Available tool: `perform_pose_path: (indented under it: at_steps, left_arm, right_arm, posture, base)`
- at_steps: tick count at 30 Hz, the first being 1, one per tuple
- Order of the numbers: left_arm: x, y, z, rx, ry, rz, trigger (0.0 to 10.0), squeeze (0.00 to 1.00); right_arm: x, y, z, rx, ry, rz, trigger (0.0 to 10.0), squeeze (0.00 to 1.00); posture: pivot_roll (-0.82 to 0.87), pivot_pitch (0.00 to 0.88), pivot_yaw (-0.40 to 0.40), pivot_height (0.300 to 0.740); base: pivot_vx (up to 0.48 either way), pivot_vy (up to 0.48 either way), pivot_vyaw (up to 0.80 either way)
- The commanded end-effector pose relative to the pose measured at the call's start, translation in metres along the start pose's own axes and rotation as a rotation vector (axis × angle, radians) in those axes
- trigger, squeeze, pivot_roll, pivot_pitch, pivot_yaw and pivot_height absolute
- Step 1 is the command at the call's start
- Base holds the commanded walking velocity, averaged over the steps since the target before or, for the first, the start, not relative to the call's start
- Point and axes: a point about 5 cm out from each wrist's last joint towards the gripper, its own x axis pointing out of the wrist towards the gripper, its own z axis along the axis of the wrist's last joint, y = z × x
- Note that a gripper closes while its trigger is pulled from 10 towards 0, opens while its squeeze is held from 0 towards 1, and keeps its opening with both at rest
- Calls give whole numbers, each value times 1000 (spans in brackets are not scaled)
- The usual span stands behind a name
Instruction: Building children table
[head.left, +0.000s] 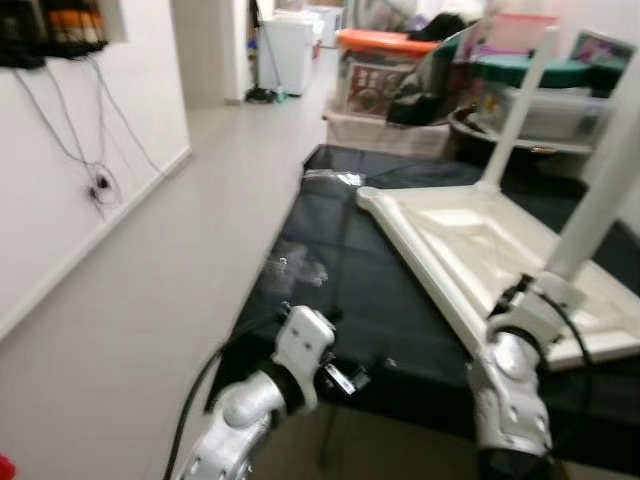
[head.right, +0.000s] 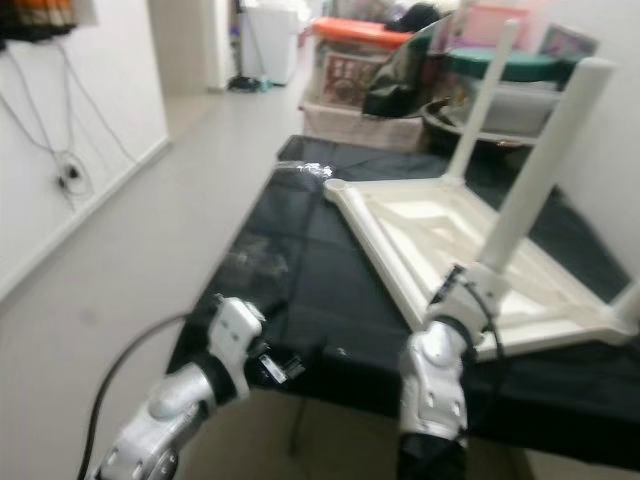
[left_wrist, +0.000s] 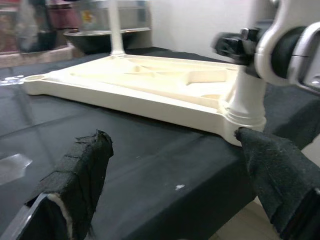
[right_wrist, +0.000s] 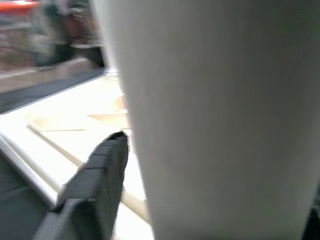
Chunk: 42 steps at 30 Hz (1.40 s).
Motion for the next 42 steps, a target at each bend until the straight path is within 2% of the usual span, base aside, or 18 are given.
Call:
perform_pose_path:
  at_steps: [1, 3, 4, 6, 10, 11, 12, 13, 17, 20, 23, 25, 29, 30, 31, 37, 41, 42]
  left_arm:
    - [0, 0, -1, 6, 8, -1, 10000, 0]
    - [0, 0, -1, 7, 7, -2, 10000, 0]
    - [0, 0, -1, 6, 7, -1, 10000, 0]
    - [0, 0, -1, 6, 7, -1, 10000, 0]
    - [0, 0, -1, 6, 7, -2, 10000, 0]
    - [0, 0, -1, 6, 7, -2, 10000, 0]
    - [0, 0, 0, 6, 6, -2, 10000, 0]
    - [0, 0, 0, 6, 6, -2, 10000, 0]
    - [0, 1, -1, 8, 7, 0, 10000, 0]
    - [0, 1, -1, 9, 7, 0, 10000, 0]
    - [0, 0, -2, 10, 10, -5, 10000, 0]
    - [0, -1, -3, 10, 11, -6, 10000, 0]
    - [0, 0, -2, 10, 11, -6, 10000, 0]
    - [0, 0, -2, 10, 11, -4, 10000, 0]
    - [0, 0, -2, 10, 11, -3, 10000, 0]
    - [-1, -1, -3, 8, 12, -3, 10000, 0]
    - [-1, -1, -3, 7, 13, -4, 10000, 0]
    - [-1, -1, -3, 7, 13, -4, 10000, 0]
  right_arm:
    - [2, 13, 10, 9, -65, 109, 10000, 290]
    - [2, 12, 11, 7, -70, 107, 10000, 290]
    - [4, 13, 12, 22, -83, 167, 10000, 0]
    - [5, 13, 13, 32, -90, 207, 10000, 0]
    - [9, 20, 9, 51, -23, 526, 10000, 0]
    - [9, 20, 9, 51, -23, 526, 10000, 0]
    - [6, 21, 5, 38, 23, 682, 10000, 0]
    - [6, 21, 5, 38, 23, 682, 10000, 0]
    - [-6, 21, 7, 27, 119, 1072, 10000, 0]
    - [-11, 22, 9, 19, 135, 1176, 10000, 0]
    - [-25, 31, 13, -15, 168, 1446, 10000, 0]
    - [-29, 35, 14, -12, 178, 1525, 10000, 0]
    - [-30, 41, 14, -4, 193, 1582, 10000, 0]
    - [-30, 44, 13, -13, 190, 1584, 3804, 0]
    - [-29, 47, 11, -11, 196, 1571, 0, 0]
    - [-14, 55, 5, -26, 153, 1329, 0, 0]
    - [8, 45, 6, -37, 123, 1034, 0, 0]
    - [8, 45, 6, -37, 123, 1034, 0, 0]
  posture:
    - [138, 0, -96, 740]
    - [138, 0, -96, 740]
    - [138, 0, -96, 740]
    - [138, 0, -96, 740]
    - [138, 0, -95, 740]
    - [138, 0, -95, 740]
    - [138, 0, -95, 740]
    - [138, 0, -95, 740]
    - [147, 0, -104, 740]
    - [145, 0, -102, 740]
    - [147, 0, -101, 740]
    - [147, 0, -101, 740]
    - [155, 0, -106, 740]
    - [155, 0, -106, 740]
    - [155, 0, -106, 740]
    - [159, 0, -109, 740]
    - [153, 0, -103, 740]
    - [153, 0, -103, 740]
  base:
    - [0, 0, 0]
    - [0, 0, 0]
    - [0, 0, 0]
    - [0, 0, 0]
    - [0, 0, 0]
    - [0, 0, 0]
    - [0, 0, 0]
    - [0, 0, 0]
    - [0, 0, 0]
    - [0, 0, 0]
    - [0, 0, 0]
    - [0, 0, 0]
    - [0, 0, 0]
    - [0, 0, 0]
    - [0, 0, 0]
    - [0, 0, 0]
    - [0, 0, 0]
    - [0, 0, 0]
